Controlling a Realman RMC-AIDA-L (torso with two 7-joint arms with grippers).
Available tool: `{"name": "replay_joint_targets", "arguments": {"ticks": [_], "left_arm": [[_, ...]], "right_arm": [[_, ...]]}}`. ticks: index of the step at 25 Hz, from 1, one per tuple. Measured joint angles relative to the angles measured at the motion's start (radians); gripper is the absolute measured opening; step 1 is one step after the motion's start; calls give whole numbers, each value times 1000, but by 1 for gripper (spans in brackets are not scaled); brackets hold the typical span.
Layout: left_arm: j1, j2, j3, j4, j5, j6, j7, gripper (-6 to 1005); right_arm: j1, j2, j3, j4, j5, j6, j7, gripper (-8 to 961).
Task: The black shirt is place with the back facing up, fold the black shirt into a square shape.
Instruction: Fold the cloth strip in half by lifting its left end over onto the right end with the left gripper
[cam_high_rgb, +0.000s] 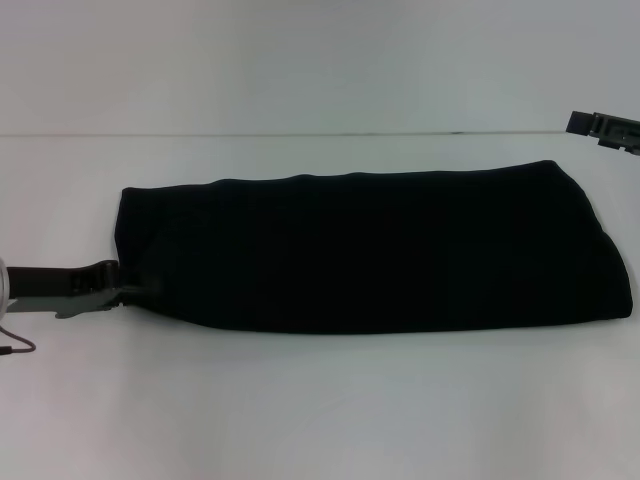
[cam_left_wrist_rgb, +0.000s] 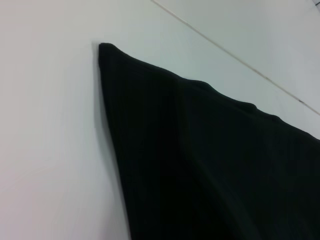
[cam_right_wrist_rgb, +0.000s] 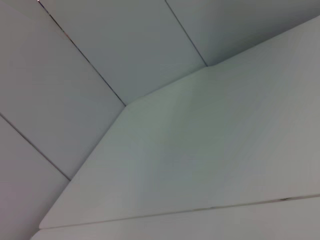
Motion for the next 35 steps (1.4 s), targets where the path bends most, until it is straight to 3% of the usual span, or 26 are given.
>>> {"name": "replay_joint_targets", "arguments": {"ticks": [8,14,24,31,35], "left_arm": [[17,-2,-5,17,-1,20,4,238],[70,-1,-53,68,-14,79,27,50],[159,17,-123,170,9,90,50,40],[151,49,-189,202,53,106,71,49],[116,64,-196,204,-34,246,113,54]], "right_arm": [[-2,0,-1,1,0,3,-1,873],[-1,6,-2,4,4,5,-1,871],[57,61,-58,10,-14,22,-18,868],[77,69,-75,11,-21,45,-18,868],[71,68,-68,11,-21,64,-19,869]]}}
